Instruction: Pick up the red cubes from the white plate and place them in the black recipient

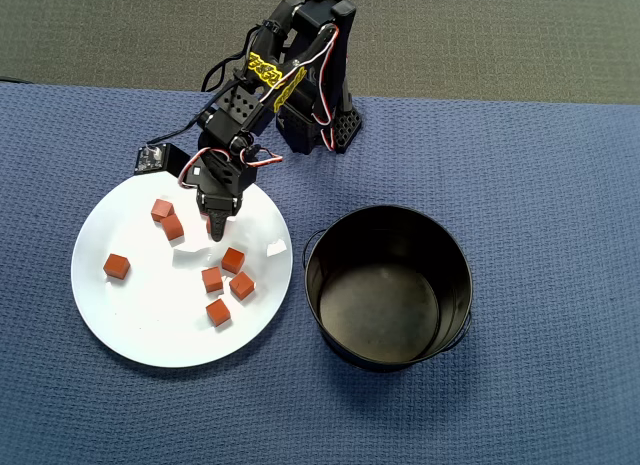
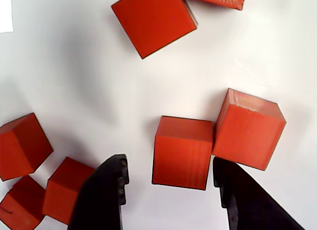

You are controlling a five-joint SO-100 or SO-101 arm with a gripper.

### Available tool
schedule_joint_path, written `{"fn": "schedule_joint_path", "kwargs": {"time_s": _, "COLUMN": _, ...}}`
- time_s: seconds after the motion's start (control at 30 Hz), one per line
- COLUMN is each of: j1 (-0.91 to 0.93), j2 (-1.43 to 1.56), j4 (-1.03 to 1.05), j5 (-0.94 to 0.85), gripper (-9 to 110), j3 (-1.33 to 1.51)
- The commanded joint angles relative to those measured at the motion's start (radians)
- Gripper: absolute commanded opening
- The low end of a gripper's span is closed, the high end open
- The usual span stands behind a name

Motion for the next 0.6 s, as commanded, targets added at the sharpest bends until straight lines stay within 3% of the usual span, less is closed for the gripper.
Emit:
{"fn": "schedule_joint_path", "kwargs": {"time_s": 0.0, "j1": 0.015, "j2": -0.002, "j4": -0.02, "j5": -0.014, "gripper": 7, "j3": -0.057}}
{"fn": "schedule_joint_path", "kwargs": {"time_s": 0.13, "j1": 0.015, "j2": 0.008, "j4": -0.023, "j5": -0.015, "gripper": 0, "j3": -0.049}}
{"fn": "schedule_joint_path", "kwargs": {"time_s": 0.37, "j1": 0.015, "j2": 0.031, "j4": -0.02, "j5": 0.005, "gripper": 0, "j3": -0.049}}
{"fn": "schedule_joint_path", "kwargs": {"time_s": 0.57, "j1": -0.015, "j2": 0.138, "j4": 0.118, "j5": 0.057, "gripper": 0, "j3": -0.1}}
